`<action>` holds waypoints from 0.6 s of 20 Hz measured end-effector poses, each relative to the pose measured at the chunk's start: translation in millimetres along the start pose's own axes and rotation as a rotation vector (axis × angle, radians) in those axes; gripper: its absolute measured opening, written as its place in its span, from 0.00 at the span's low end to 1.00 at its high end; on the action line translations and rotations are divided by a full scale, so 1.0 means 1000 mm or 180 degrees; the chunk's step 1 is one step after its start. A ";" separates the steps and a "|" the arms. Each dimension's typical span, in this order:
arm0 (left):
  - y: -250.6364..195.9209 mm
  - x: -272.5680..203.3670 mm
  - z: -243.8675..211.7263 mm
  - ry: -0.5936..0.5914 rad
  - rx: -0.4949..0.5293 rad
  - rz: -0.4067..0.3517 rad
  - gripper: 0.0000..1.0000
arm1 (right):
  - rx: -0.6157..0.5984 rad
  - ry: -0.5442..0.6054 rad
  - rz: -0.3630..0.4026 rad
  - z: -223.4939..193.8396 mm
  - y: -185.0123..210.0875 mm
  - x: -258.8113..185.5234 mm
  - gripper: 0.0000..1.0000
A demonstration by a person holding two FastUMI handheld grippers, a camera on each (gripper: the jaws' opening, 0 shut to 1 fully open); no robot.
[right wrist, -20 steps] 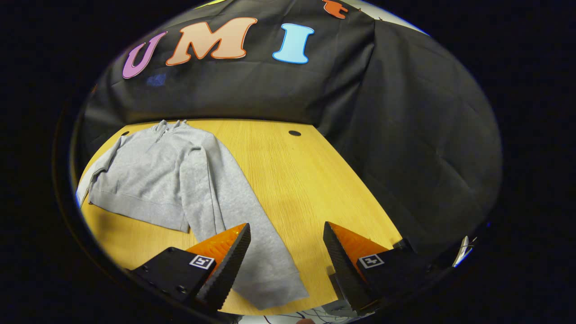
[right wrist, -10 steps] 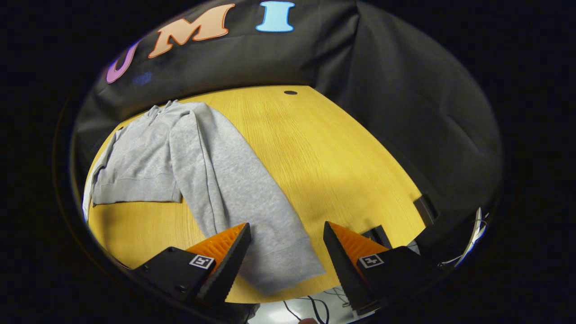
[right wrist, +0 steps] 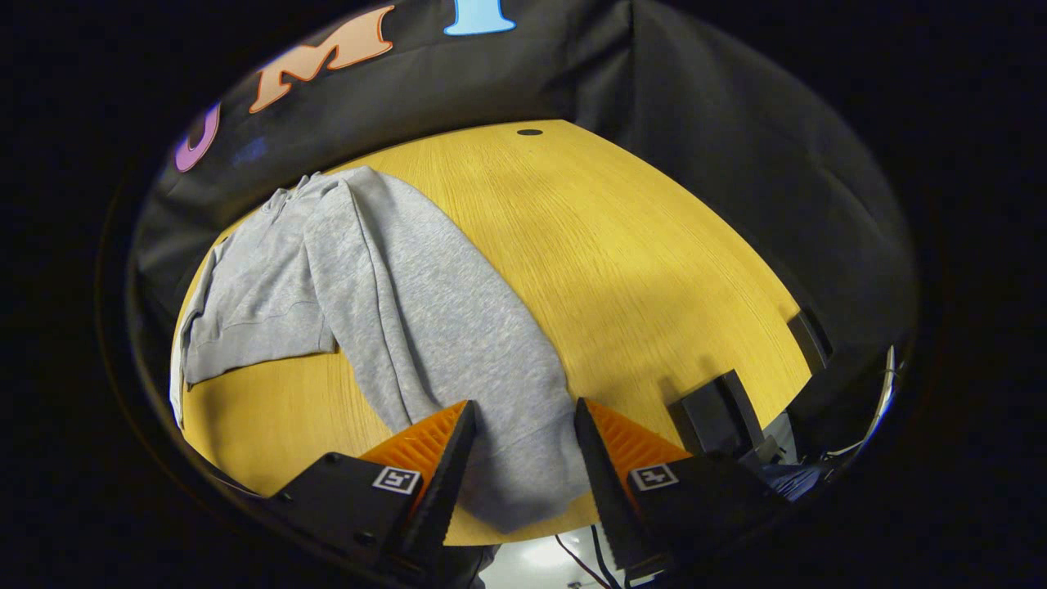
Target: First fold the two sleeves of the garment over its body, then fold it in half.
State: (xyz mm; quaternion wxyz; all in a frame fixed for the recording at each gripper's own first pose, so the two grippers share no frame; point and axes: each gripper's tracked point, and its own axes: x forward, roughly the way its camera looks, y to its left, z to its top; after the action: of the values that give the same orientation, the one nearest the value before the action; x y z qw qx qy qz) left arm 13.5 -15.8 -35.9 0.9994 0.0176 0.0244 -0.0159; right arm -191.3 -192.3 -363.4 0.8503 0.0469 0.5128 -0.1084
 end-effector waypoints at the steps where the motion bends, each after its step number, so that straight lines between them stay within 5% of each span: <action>1: 0.001 0.001 0.000 0.0001 -0.0006 0.0001 0.97 | 0.0012 0.0005 0.0025 0.001 0.001 0.000 0.62; 4: 0.001 0.001 -0.001 0.0006 -0.0015 0.0004 0.96 | 0.0111 0.0061 0.0068 0.001 0.003 0.001 0.25; 6: 0.002 0.001 0.000 -0.0006 -0.0018 0.0001 0.97 | 0.0158 0.0065 0.0083 0.002 0.003 0.000 0.24; 7: 0.002 0.002 0.000 -0.0007 -0.0009 0.0001 0.97 | 0.0187 0.0077 0.0078 0.004 0.004 0.000 0.08; 12: 0.007 0.002 0.006 -0.0053 0.0030 0.0010 0.97 | 0.0303 0.0016 0.0105 0.017 0.014 -0.002 0.03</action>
State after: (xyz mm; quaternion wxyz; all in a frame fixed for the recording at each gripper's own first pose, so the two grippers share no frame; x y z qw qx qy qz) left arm 15.9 -8.6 -30.1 0.9995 0.0221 0.0159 -0.0145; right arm -174.0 -181.3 -353.8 0.8475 0.0961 0.5083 -0.1186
